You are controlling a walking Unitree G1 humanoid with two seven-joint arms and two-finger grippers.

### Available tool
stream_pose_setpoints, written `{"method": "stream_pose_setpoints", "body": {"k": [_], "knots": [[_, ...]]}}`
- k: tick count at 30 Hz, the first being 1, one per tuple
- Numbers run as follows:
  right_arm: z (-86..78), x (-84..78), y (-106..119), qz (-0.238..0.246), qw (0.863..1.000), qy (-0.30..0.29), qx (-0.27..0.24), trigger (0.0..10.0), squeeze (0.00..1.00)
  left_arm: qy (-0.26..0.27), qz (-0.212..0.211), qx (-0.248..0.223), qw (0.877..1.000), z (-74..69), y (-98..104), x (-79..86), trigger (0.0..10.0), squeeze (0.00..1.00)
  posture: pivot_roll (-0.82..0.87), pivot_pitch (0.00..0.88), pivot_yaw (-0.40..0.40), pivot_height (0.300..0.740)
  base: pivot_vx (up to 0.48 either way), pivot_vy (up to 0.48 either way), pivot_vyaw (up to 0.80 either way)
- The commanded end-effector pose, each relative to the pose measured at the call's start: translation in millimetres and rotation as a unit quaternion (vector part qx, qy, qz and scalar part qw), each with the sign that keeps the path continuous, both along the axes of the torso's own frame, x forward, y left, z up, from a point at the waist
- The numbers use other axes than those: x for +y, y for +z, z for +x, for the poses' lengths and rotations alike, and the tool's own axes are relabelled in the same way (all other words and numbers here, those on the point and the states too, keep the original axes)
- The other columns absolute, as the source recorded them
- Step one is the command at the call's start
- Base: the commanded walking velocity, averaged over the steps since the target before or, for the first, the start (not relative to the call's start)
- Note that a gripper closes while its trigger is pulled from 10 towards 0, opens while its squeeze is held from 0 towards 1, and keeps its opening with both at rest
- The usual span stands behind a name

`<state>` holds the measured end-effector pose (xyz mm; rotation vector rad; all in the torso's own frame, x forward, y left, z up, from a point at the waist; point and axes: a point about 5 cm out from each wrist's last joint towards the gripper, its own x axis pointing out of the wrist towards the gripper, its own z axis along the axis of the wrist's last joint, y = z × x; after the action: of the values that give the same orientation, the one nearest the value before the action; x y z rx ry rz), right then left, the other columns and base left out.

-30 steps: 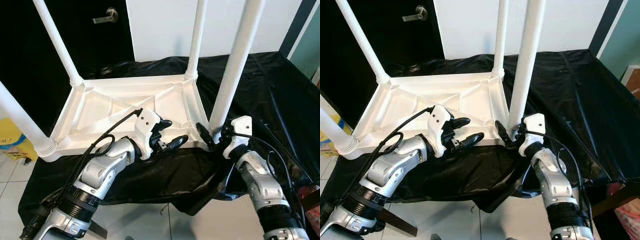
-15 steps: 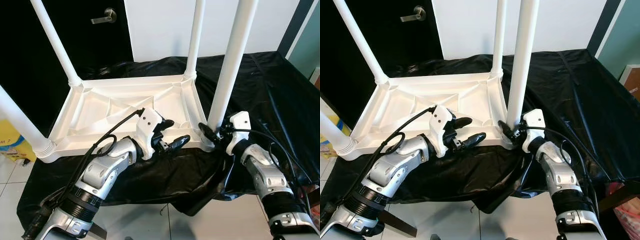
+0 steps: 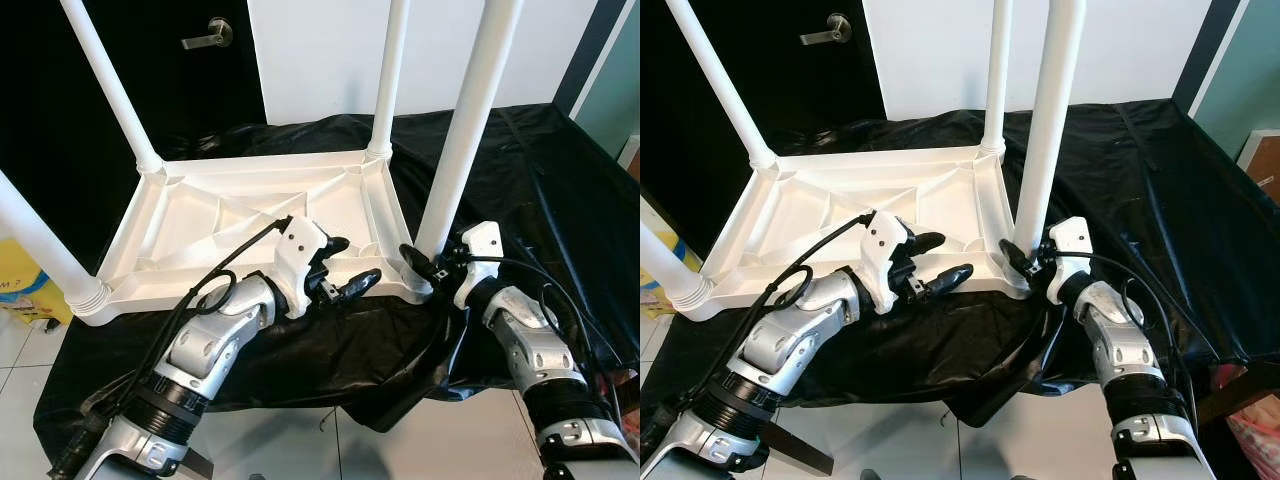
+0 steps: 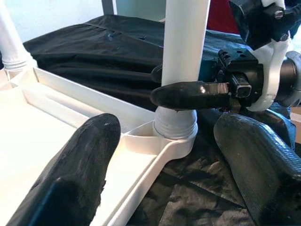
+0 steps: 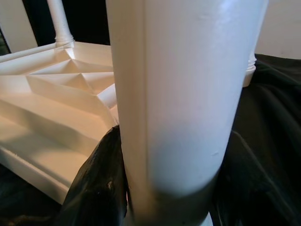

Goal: Building children table

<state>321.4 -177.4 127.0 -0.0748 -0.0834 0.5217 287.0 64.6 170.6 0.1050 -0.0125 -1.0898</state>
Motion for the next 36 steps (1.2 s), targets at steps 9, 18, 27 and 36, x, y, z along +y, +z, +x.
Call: {"method": "stream_pose_setpoints", "body": {"k": [9,18,27,36], "knots": [[-3.4,4.7,-6,0.008,0.992,-0.128,-0.006,10.0,0.0,-0.018,0.021,-0.019,0.999,0.8,-2,-1.0,10.0,0.0,-0.09,0.0,0.021,0.74,0.0,0.0,0.0],[-11.4,9.9,-2,0.062,0.958,-0.278,-0.019,10.0,0.0,-0.014,0.015,-0.018,1.0,1.1,-2,-1.4,10.0,0.0,-0.09,0.0,0.023,0.74,0.0,0.0,0.0],[-19.2,32.7,-2,0.096,0.938,-0.333,-0.006,10.0,0.0,-0.003,0.009,-0.02,1.0,2.1,-1,-1.6,10.0,0.0,-0.09,0.0,0.03,0.74,0.0,0.0,0.0],[-22.8,38.5,6,0.094,0.943,-0.319,-0.025,10.0,0.0,-0.003,0.01,-0.02,1.0,1.2,-2,-0.3,10.0,0.0,-0.09,0.0,0.029,0.74,0.0,0.0,0.0]]}}
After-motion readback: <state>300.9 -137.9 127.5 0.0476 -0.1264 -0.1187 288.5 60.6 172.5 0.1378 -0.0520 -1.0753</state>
